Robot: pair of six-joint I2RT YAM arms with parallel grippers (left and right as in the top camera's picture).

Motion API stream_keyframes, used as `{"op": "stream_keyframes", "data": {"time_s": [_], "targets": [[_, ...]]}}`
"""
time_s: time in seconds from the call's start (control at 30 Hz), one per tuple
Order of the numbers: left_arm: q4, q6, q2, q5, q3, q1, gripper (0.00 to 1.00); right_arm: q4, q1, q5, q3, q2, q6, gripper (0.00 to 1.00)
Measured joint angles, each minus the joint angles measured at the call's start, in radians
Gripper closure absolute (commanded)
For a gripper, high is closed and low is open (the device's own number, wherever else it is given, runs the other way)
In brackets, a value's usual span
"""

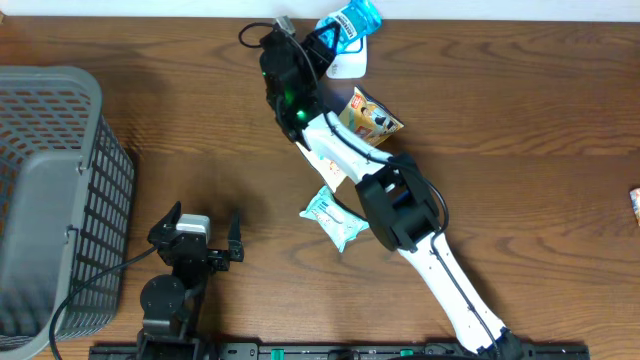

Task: Scan the item barcode
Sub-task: 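Carry the teal bottle to the right edge and release it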

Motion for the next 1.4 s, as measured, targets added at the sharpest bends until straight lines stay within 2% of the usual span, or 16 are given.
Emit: {"op": "stream_keyframes", "data": {"time_s": [0.23, 0.4, 0.53, 0.73, 0.87, 0.97, 1.13, 1.4], "targets": [[0.0, 0.0, 0.0, 0.0, 0.0, 0.0, 0.0, -0.011, 0.014, 0.122, 0.0, -0.062, -0.015, 0.99], [0.0, 0.0, 0.0, 0.0, 0.0, 0.0, 0.0, -0.078, 0.007, 0.193, 0.0, -0.225, 0.002, 0.99], [0.0, 0.0, 0.0, 0.0, 0.0, 0.0, 0.0, -0.272, -0.018, 0.218, 0.009, -0.385, 0.094, 0.99], [0.0, 0.0, 0.0, 0.0, 0.0, 0.0, 0.0, -0.76, -0.148, 0.192, 0.037, -0.503, 0.396, 0.99], [0.0, 0.0, 0.0, 0.0, 0.0, 0.0, 0.0, -1.104, -0.308, 0.043, 0.02, -0.489, 0.69, 0.99], [0.0, 0.0, 0.0, 0.0, 0.0, 0.0, 0.0, -1.258, -0.424, -0.092, 0.008, -0.472, 0.865, 0.99], [0.0, 0.0, 0.0, 0.0, 0.0, 0.0, 0.0, -1.376, -0.626, -0.331, 0.003, -0.463, 1.04, 0.99], [0.0, 0.0, 0.0, 0.0, 0.0, 0.0, 0.0, -1.476, -0.935, -0.662, 0.003, -0.448, 1.163, 0.99]]}}
